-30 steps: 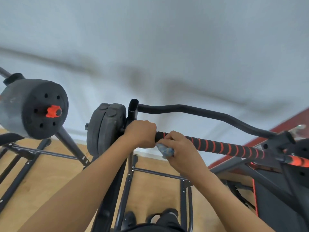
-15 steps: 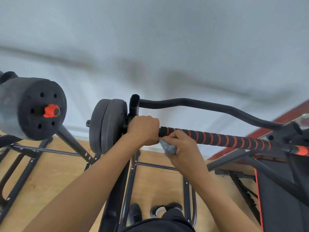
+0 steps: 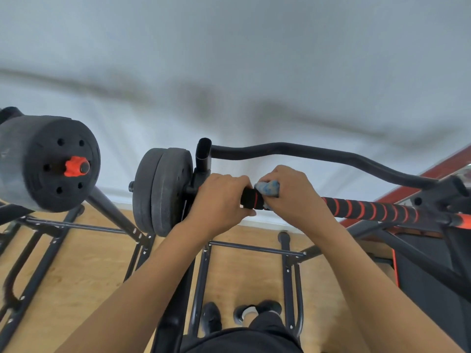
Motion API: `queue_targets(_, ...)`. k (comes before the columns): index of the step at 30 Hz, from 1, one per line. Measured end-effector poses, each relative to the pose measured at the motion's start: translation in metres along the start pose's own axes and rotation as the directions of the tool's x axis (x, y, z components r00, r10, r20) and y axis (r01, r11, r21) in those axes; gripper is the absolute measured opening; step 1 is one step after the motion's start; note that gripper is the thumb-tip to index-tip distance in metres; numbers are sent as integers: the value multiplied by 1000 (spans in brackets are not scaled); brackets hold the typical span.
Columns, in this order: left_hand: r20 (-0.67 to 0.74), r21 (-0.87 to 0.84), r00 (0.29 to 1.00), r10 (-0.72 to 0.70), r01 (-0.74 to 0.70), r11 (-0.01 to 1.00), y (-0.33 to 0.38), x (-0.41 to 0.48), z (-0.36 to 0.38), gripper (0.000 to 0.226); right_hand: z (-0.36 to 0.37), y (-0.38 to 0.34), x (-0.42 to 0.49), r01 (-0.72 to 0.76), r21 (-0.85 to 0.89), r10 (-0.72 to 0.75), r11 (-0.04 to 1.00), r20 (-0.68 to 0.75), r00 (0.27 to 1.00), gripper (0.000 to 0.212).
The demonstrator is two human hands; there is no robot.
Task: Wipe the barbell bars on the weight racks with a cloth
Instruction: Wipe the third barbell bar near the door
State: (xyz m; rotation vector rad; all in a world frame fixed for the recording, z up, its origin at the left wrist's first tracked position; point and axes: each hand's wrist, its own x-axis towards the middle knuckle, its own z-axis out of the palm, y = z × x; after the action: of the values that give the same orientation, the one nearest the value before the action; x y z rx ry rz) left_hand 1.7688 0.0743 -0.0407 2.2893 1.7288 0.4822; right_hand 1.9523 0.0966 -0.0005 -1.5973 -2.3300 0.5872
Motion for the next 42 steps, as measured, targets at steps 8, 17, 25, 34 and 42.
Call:
queue_targets(8, 282, -114, 959, -38, 73, 991, 2, -13, -15, 30, 4, 7, -29, 99, 4, -99, 995, 7, 995, 28)
queue_targets(17, 191, -221, 974, -121, 163, 962, 13, -30, -16, 26, -10, 9, -23, 5, 241, -28, 971, 91, 995, 12)
queue_targets(25, 88, -279, 977, -197, 214, 936, 21, -40, -10, 30, 4, 3, -24, 15, 232, -21, 973, 24, 999, 14)
queue_targets(34, 117, -257, 981, -155, 181, 949, 23, -49, -14, 36, 4, 3, -26, -34, 260, 26, 965, 36, 999, 22)
queue_targets(42, 228, -85, 961, -154, 177, 980, 27, -46, -17, 22, 4, 2, -31, 10, 301, -32, 953, 69, 997, 24)
